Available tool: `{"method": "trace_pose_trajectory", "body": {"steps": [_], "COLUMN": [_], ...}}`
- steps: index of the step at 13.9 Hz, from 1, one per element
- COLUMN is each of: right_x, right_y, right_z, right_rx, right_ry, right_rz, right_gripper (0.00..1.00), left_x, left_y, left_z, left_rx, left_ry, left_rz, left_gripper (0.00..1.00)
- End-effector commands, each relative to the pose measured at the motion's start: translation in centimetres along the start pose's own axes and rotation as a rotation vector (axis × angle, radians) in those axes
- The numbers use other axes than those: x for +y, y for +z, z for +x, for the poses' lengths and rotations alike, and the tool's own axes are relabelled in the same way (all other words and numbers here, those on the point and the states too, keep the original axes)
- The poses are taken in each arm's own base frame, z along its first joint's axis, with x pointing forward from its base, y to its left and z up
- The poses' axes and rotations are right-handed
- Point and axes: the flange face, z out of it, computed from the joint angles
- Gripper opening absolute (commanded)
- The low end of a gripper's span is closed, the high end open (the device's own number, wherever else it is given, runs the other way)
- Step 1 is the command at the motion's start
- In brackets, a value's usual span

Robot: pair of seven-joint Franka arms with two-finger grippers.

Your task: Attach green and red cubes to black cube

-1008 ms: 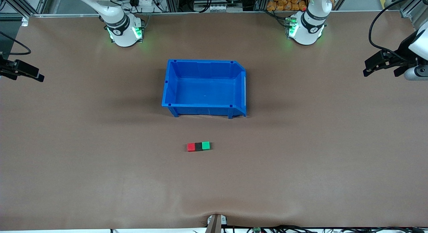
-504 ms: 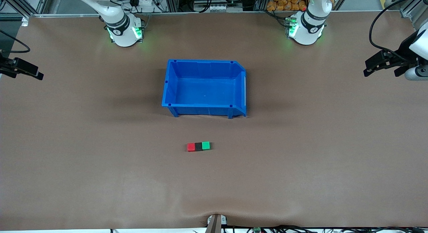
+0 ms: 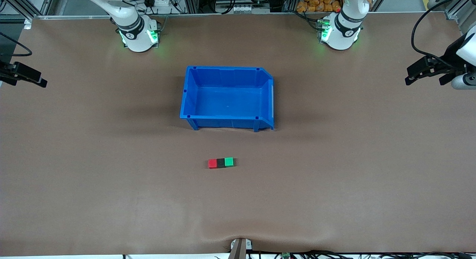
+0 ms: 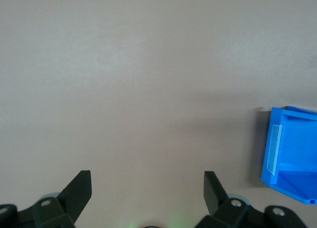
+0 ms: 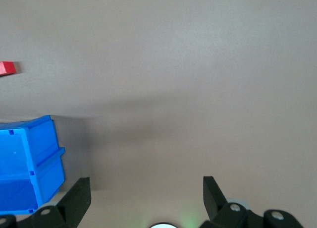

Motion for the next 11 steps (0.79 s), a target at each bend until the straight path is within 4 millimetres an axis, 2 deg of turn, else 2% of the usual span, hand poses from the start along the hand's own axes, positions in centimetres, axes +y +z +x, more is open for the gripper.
{"method": "trace_pose_trajectory", "body": {"steps": [1,9,11], "right_x": [-0.2,-0.9,-1.8], "right_y": [-0.8,-0.8,-0.8], "right_z": [-0.5,-0.8,-0.7], "right_rx": [0.02,0.019,0.023], "right_ry": [-0.021,-0.035,-0.053], "right_rz": [-0.015,-0.037,-0.042], "right_gripper": [1.0,1.0,1.0], "left_x": [-0.2,0.0,-0.2], "left_y": [-0.2,-0.4,-0.3], "left_z": [0.1,0.2,0.8], "left_rx": [-0.007,-0.002,-0.002], "left_ry": [0.012,0.007,0.001], "left_rz": [0.004,0.001,-0.004], "left_gripper": [1.0,1.0,1.0]}}
